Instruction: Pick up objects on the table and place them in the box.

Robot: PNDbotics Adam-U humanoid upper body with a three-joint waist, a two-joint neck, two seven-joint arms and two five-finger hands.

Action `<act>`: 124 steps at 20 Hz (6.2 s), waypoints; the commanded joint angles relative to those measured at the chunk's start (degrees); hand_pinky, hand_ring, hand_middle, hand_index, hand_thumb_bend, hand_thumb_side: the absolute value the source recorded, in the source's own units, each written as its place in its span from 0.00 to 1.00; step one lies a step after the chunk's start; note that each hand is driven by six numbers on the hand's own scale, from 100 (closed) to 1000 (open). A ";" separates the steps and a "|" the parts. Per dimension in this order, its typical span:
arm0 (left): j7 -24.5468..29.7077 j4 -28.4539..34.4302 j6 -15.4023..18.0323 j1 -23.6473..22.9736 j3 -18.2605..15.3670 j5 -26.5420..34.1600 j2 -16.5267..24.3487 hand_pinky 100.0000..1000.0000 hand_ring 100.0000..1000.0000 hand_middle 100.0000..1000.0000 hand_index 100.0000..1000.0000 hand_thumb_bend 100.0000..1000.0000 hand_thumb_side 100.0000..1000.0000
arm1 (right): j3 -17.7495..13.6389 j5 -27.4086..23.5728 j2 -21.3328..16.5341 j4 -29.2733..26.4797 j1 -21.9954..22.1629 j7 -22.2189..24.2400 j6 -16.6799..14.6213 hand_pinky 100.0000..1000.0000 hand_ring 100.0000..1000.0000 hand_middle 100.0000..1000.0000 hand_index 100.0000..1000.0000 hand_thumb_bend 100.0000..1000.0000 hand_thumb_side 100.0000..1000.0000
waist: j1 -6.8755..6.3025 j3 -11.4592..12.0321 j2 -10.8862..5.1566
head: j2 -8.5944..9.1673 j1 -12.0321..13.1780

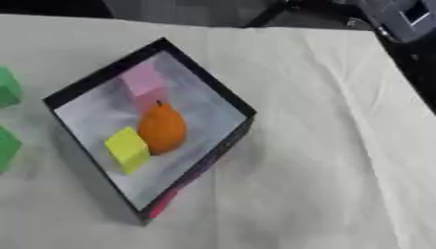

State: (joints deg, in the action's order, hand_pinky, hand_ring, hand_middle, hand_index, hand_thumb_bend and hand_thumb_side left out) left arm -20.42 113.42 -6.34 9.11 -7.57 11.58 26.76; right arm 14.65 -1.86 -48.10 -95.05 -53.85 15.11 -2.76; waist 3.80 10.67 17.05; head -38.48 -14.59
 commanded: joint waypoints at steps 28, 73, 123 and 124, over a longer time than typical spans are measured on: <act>2.46 1.17 0.75 -3.49 0.71 -0.28 2.18 0.84 0.72 0.77 0.82 0.03 0.80 | -22.63 -21.17 8.12 -13.88 36.51 -21.91 -2.39 0.86 0.71 0.70 0.84 0.00 0.51 | -5.70 -0.90 -4.82 | -5.64 7.80; 62.66 -14.86 13.83 14.06 17.63 -20.81 43.82 0.87 0.86 0.81 0.85 0.57 0.30 | -25.86 -24.46 8.23 -10.54 38.92 -22.95 -0.85 0.86 0.67 0.66 0.82 0.00 0.53 | -6.48 -1.61 -7.76 | -5.64 7.89; 59.84 -33.27 22.05 31.36 28.71 -33.85 27.65 0.84 0.83 0.80 0.84 0.66 0.25 | -25.17 -24.33 9.37 -9.08 38.47 -21.58 0.02 0.86 0.65 0.65 0.81 0.00 0.54 | -5.68 -4.37 -6.09 | -5.02 10.81; 60.07 -33.82 22.19 31.48 28.68 -34.27 27.35 0.84 0.83 0.81 0.83 0.66 0.25 | -25.19 -24.39 9.48 -9.04 38.35 -21.56 0.03 0.86 0.65 0.65 0.81 0.00 0.54 | -5.65 -4.41 -6.02 | -4.91 10.90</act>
State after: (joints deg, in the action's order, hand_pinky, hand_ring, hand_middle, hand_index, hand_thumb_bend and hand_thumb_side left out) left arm 39.31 79.97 15.69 39.45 21.70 -22.18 53.00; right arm -10.19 -25.97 -37.72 -103.71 -14.68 -6.64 -2.65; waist -1.89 6.32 11.52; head -44.15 -3.77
